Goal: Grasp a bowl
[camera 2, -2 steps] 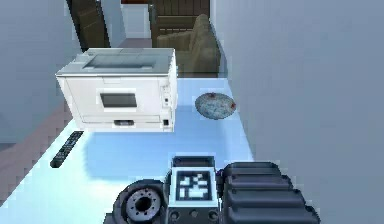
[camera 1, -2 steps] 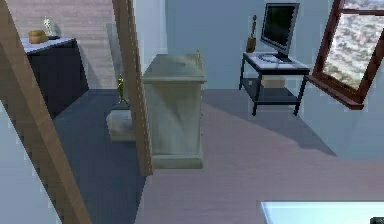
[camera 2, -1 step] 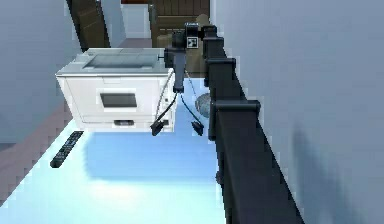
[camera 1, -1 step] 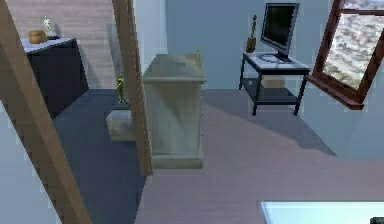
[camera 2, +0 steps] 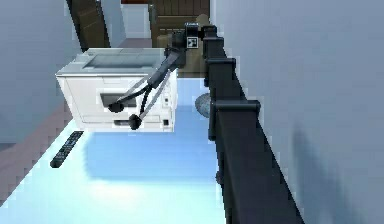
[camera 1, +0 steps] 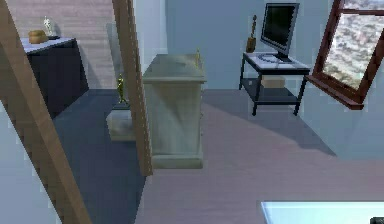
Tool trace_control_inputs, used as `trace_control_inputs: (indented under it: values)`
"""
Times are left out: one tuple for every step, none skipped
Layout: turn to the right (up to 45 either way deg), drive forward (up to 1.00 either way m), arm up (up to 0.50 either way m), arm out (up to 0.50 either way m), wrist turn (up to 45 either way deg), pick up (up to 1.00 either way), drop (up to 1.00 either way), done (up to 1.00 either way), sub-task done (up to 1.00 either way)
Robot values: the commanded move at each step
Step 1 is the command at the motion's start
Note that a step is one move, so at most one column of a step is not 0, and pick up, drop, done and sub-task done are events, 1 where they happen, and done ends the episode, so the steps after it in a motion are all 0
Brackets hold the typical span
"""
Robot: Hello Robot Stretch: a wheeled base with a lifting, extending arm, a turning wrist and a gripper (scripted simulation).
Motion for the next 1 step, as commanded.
trace_control_inputs:
  values:
    - [0.0,0.00,0.00,0.00,45.0,0.00,0.00,0.00,0.00]
